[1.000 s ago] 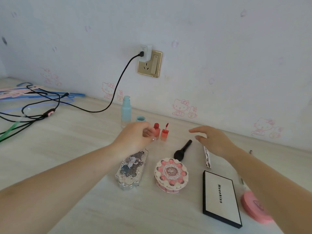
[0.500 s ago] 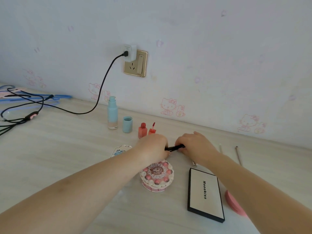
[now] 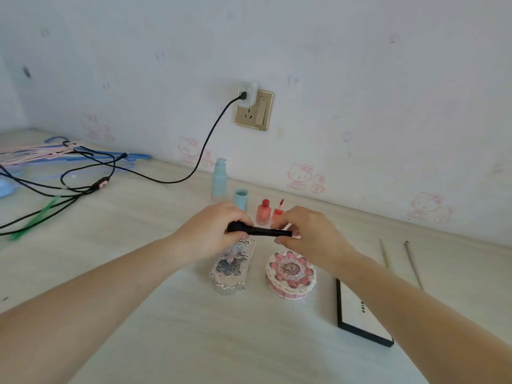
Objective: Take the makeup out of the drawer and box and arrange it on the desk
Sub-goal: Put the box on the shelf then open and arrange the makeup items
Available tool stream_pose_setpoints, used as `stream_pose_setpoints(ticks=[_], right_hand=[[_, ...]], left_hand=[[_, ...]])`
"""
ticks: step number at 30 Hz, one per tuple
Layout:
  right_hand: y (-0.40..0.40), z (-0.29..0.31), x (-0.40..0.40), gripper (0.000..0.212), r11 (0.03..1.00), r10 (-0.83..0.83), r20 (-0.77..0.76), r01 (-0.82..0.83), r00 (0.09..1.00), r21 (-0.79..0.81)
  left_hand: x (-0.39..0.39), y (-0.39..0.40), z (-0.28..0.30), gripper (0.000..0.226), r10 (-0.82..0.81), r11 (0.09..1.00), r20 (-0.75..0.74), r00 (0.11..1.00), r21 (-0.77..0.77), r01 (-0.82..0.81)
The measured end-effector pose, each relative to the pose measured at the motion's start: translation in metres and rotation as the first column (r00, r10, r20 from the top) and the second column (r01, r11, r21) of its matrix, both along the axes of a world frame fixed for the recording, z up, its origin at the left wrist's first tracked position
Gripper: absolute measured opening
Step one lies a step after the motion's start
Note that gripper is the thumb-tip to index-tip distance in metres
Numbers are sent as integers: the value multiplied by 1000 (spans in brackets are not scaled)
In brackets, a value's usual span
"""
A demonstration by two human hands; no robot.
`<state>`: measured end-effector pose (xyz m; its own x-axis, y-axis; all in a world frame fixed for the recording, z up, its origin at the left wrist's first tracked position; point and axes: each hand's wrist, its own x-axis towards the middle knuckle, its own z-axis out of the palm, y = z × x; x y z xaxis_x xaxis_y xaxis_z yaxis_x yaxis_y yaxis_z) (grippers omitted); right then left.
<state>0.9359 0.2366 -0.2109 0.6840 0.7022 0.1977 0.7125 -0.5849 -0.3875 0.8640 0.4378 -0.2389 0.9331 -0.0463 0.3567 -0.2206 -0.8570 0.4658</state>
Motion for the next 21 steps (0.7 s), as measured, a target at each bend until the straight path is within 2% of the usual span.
stream_pose_setpoints(ticks=[4,8,11,15,21], right_hand=[[53,-4,-14,17,1000,8,-73,-8,997,-8],[102,-16,-19,16,997,-75,-131,76,989,4],[131,-24,-20,20,991,-121,-133,112,984,-75],[150,-31,-19,21,977,-152,-88,136,984,-167],[157,-37,-13,21,973,-147,-64,133,987,-186]], left_hand=[[-20,46,-1,23,84,996,-19,996,-32,-85],[-28,89,-8,24,193,979,-36,981,-54,-195],[-28,111,-16,24,257,962,-37,966,-91,-259],[-24,129,-28,24,251,964,-50,967,-82,-254],[-17,139,-41,23,252,963,-67,965,-86,-257]])
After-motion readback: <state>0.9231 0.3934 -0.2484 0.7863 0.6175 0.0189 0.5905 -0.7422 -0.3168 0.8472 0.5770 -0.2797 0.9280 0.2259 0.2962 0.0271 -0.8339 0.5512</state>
